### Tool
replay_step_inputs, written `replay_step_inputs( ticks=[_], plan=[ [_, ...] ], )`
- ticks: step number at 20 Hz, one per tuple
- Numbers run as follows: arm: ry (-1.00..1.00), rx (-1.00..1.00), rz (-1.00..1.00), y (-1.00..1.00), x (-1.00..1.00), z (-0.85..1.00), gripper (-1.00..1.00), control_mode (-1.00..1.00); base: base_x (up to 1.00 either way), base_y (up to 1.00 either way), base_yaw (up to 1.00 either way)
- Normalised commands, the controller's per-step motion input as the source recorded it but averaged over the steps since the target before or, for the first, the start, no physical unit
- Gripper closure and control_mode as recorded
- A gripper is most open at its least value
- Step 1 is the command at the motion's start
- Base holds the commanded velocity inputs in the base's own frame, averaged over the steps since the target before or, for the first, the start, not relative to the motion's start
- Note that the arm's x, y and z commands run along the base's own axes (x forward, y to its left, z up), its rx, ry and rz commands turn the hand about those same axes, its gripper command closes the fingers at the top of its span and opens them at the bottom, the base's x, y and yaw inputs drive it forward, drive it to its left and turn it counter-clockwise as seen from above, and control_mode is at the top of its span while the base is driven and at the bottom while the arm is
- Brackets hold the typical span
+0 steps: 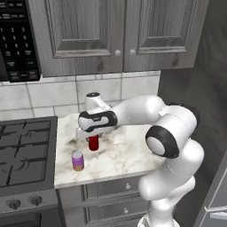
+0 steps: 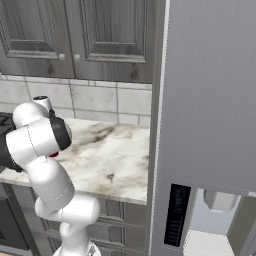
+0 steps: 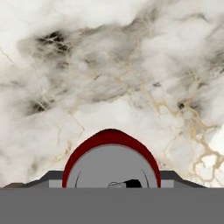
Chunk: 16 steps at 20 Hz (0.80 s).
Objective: Four empty soda cans are scattered around the kitchen. Gather all the cans and cluster them next to the stove for recycling.
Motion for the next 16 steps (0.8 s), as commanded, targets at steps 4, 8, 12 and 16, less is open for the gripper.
replay_step_inputs(
  ticks=[4, 8, 12, 16],
  plan=[
    [0.00, 0.00, 0.02, 0.42, 0.14, 0.00, 1.00, -1.00, 0.00, 0.00, 0.00],
    [0.00, 0.00, 0.00, 0.31, 0.24, 0.00, 1.00, -1.00, 0.00, 0.00, 0.00],
    [0.00, 0.00, 0.00, 0.29, 0.26, -0.05, 1.00, -1.00, 0.00, 0.00, 0.00],
    [0.00, 0.00, 0.00, 0.32, 0.27, -0.12, 1.00, -1.00, 0.00, 0.00, 0.00]
  ],
)
